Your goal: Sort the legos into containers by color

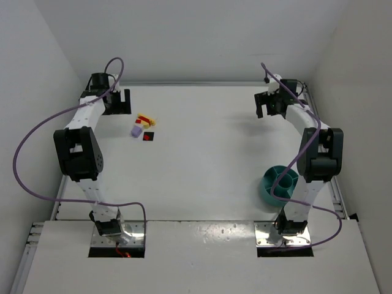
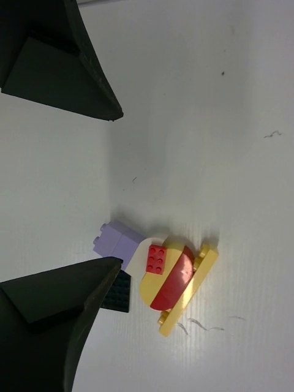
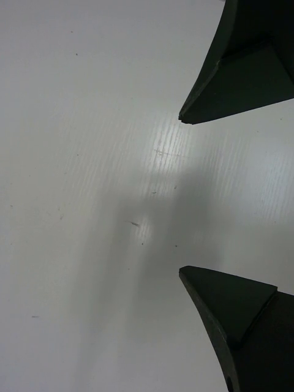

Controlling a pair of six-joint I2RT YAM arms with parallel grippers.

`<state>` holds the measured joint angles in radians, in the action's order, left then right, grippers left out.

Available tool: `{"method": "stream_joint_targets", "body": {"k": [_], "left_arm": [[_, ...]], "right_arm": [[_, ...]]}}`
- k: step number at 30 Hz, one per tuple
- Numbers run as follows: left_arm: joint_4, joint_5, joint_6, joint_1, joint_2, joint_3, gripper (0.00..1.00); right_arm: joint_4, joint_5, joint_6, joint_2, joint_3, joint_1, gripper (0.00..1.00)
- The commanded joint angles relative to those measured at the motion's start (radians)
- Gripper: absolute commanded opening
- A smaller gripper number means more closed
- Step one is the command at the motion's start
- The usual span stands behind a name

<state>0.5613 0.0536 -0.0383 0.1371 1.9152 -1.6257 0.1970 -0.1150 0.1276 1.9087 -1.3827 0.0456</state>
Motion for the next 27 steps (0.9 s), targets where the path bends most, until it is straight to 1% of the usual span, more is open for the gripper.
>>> {"method": "stream_joint_targets", "body": {"k": [1,4,6,8,11,13,15,17,18,23,27], "left_arm": [[0.002,0.047,0.014,-0.002,-0.033,0.039,1.0],[0.002,0.057,0.063,-0.002,-0.056,0.085,1.0],[0.002,0.011,0.081,-0.002,-0.056,0.104,0.98],[-0.02,-0.003,0.103,-0.011,-0.045,0.133,0.97],[-0.031,-0.067,0.129,-0.031,-0.024,0.133,0.94],[-0.031,-0.077,0.129,-0.031,-0.013,0.133,0.94],[-0.04,-0.077,0.129,-0.031,0.001,0.144,0.91],[-0.04,-0.055,0.129,-0.031,0.011,0.144,0.91],[-0.04,-0.041,0.129,-0.04,0.011,0.153,0.89],[-0.04,0.067,0.15,-0.059,0.011,0.162,0.85],[-0.04,0.153,0.161,-0.077,0.011,0.162,0.84]], "right_arm": [[0.004,-0.018,0.007,-0.02,0.017,0.005,1.0],[0.004,-0.018,0.016,-0.03,0.036,0.005,1.0],[-0.007,-0.018,0.017,-0.039,0.045,-0.004,1.0],[-0.007,-0.018,0.026,-0.039,0.045,-0.004,1.0],[-0.007,-0.028,0.026,-0.039,0.034,-0.004,1.0],[-0.007,-0.028,0.026,-0.028,0.034,-0.013,1.0],[-0.007,-0.028,0.026,-0.019,0.024,-0.013,1.0],[0.002,-0.037,0.026,-0.008,0.005,-0.013,1.0],[0.002,-0.037,0.026,-0.008,0.005,-0.013,1.0],[0.002,-0.037,0.026,0.012,-0.004,-0.013,1.0],[0.002,-0.037,0.026,0.021,-0.004,-0.013,1.0]]}}
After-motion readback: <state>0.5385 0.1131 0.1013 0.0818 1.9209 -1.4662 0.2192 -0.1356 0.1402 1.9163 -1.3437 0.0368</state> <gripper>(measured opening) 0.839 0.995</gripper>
